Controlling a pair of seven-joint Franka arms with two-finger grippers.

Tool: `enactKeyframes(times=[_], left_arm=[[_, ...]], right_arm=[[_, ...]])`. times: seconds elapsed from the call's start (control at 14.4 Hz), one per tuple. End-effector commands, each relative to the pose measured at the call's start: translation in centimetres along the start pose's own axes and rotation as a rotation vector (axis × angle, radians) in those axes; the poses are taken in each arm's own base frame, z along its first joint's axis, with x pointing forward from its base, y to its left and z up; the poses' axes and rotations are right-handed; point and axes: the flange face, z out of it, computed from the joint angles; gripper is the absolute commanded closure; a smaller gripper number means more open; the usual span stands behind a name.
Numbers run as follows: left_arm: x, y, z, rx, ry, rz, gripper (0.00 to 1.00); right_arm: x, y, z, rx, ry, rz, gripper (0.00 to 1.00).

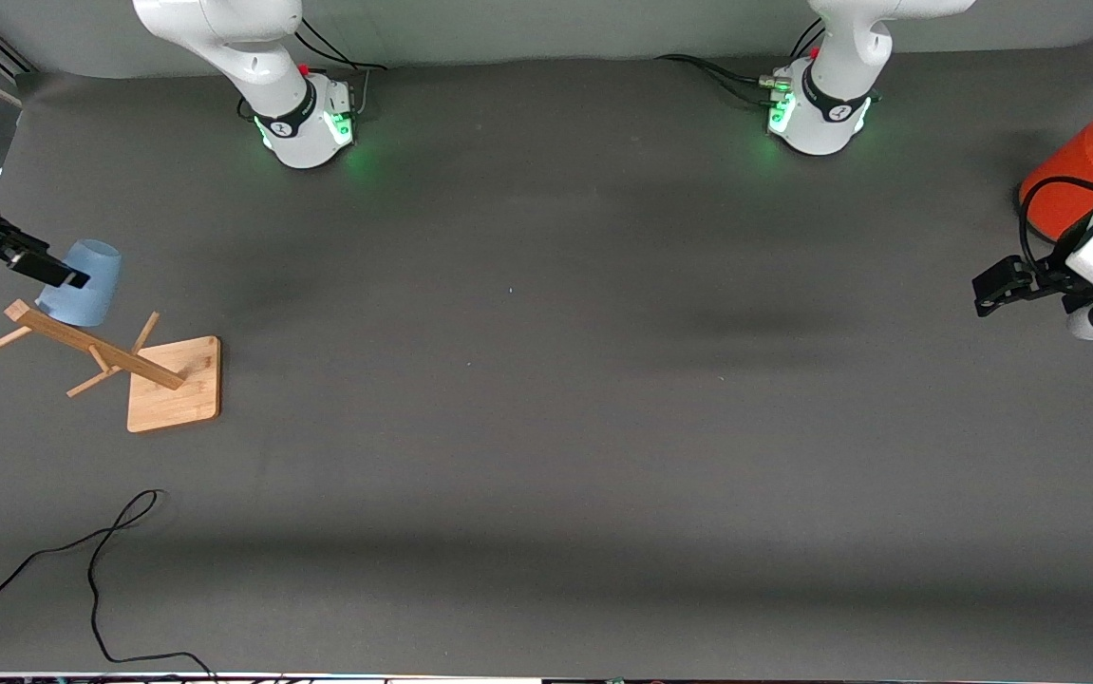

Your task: Rotate and upright cup with both arms

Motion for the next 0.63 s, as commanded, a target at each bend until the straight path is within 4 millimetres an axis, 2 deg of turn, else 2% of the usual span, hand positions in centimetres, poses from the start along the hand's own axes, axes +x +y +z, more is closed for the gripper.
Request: enactKeyframes(times=[0.0, 0.35, 0.49, 0.56], left_arm=[[-0.03, 0.26, 0.29, 0.002, 0.002, 0.007, 0.00], [0.02, 0.35, 0.36, 0.002, 0.002, 0.008, 0.00], [0.02, 0.35, 0.36, 0.002, 0.002, 0.008, 0.00], [0.02, 0.27, 0.36, 0.002, 0.002, 0.007, 0.00]], right_arm=[[-0.97, -0.04, 1.20, 0.029, 0.019, 0.020, 0.00], [-0.57, -0.18, 1.61, 0.026, 0.024, 0.021, 0.01], [-0.59, -0.17, 1.54, 0.027, 0.026, 0.021, 0.67], [-0.55, -0.18, 1.54, 0.026, 0.026, 0.021, 0.73]])
